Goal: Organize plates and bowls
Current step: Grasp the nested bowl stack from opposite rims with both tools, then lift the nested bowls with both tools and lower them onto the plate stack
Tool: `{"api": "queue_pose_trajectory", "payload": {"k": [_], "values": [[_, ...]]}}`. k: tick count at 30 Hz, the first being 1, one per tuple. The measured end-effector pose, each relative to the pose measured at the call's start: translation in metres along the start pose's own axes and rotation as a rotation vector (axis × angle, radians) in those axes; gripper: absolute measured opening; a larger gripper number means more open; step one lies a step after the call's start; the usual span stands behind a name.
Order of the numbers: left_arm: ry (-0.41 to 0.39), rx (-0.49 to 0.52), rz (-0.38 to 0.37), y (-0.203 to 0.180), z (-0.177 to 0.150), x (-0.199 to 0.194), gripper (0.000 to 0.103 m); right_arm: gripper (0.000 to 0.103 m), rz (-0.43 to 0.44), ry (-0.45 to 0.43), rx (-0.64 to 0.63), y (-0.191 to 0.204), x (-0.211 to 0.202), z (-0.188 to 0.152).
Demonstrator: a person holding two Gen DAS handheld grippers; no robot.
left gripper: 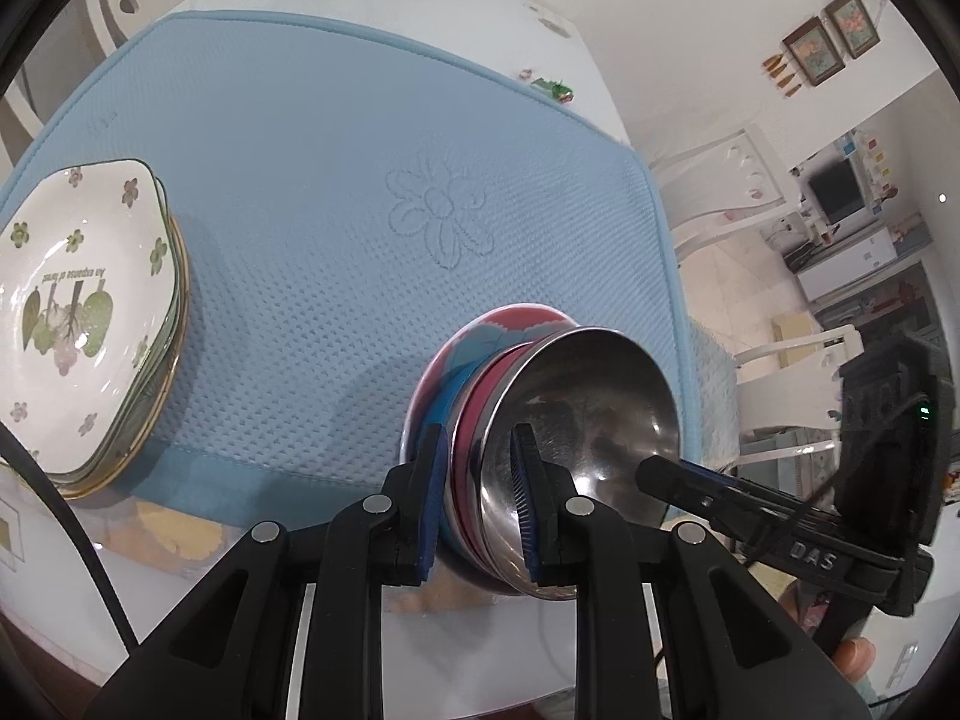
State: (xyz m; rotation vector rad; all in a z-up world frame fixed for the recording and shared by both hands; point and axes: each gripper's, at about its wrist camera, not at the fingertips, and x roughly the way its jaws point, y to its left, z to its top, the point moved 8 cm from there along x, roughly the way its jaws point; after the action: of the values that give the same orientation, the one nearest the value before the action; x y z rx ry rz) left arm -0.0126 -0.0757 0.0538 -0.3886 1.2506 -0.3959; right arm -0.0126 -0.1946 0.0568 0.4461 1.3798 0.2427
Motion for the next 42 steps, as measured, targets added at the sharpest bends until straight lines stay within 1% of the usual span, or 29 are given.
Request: {"api": "queue_pose_trajectory", "payload": {"k": [1, 3, 4, 5, 6, 7, 9, 11, 14, 18, 21, 22, 27, 28, 29, 33, 37, 39, 42], "values": [[-0.007, -0.009, -0.009, 0.001, 0.000, -0.001, 0.029, 0.029, -0.005, 0.005, -0.001, -0.001, 0.002, 0.001], [-0.020, -0.036, -0.017, 0.007, 0.000, -0.004, 0.046, 0.030, -0.018, 0.013, 0.003, -0.006, 0.006, 0.002], [-0.019, -0.053, -0.024, 0.010, 0.000, -0.003, 0.051, 0.033, -0.021, 0.018, 0.009, -0.009, 0.009, 0.002], [-0.016, -0.075, -0.031, 0.015, -0.001, -0.002, 0.062, 0.037, -0.021, 0.023, 0.014, -0.012, 0.012, 0.002], [-0.014, -0.098, -0.032, 0.020, -0.001, 0.000, 0.066, 0.051, -0.021, 0.029, 0.023, -0.015, 0.016, 0.002], [-0.009, -0.114, -0.033, 0.024, -0.002, 0.003, 0.066, 0.058, -0.017, 0.032, 0.037, -0.019, 0.020, 0.002], [0.009, -0.132, -0.042, 0.029, -0.004, 0.011, 0.066, 0.058, 0.004, 0.037, 0.061, -0.024, 0.027, 0.003], [0.030, -0.155, -0.054, 0.034, -0.006, 0.020, 0.066, 0.058, 0.024, 0.059, 0.077, -0.030, 0.036, 0.003], [0.057, -0.192, -0.096, 0.037, -0.010, 0.031, 0.066, 0.058, 0.052, 0.083, 0.109, -0.035, 0.048, 0.003], [0.071, -0.206, -0.118, 0.037, -0.015, 0.040, 0.064, 0.058, 0.092, 0.103, 0.128, -0.036, 0.058, 0.002], [0.083, -0.224, -0.134, 0.039, -0.018, 0.047, 0.064, 0.058, 0.123, 0.101, 0.133, -0.034, 0.061, 0.002], [0.086, -0.230, -0.140, 0.040, -0.019, 0.049, 0.063, 0.058, 0.130, 0.099, 0.132, -0.032, 0.062, 0.003], [0.104, -0.242, -0.172, 0.036, -0.022, 0.061, 0.049, 0.058, 0.162, 0.098, 0.135, -0.024, 0.067, 0.005], [0.107, -0.251, -0.191, 0.035, -0.022, 0.063, 0.047, 0.056, 0.165, 0.099, 0.132, -0.020, 0.069, 0.005], [0.104, -0.254, -0.191, 0.034, -0.022, 0.063, 0.047, 0.055, 0.171, 0.099, 0.129, -0.019, 0.069, 0.004], [0.095, -0.235, -0.178, 0.030, -0.022, 0.062, 0.045, 0.055, 0.141, 0.078, 0.099, -0.014, 0.067, 0.003], [0.078, -0.176, -0.122, 0.017, -0.019, 0.061, 0.045, 0.055, 0.079, 0.048, 0.033, -0.006, 0.061, 0.005], [0.067, -0.174, -0.121, 0.015, -0.016, 0.057, 0.045, 0.055, 0.057, 0.034, 0.013, -0.002, 0.058, 0.009], [0.042, -0.163, -0.124, 0.018, -0.008, 0.050, 0.045, 0.055, 0.058, 0.019, -0.018, 0.006, 0.054, 0.014]]}}
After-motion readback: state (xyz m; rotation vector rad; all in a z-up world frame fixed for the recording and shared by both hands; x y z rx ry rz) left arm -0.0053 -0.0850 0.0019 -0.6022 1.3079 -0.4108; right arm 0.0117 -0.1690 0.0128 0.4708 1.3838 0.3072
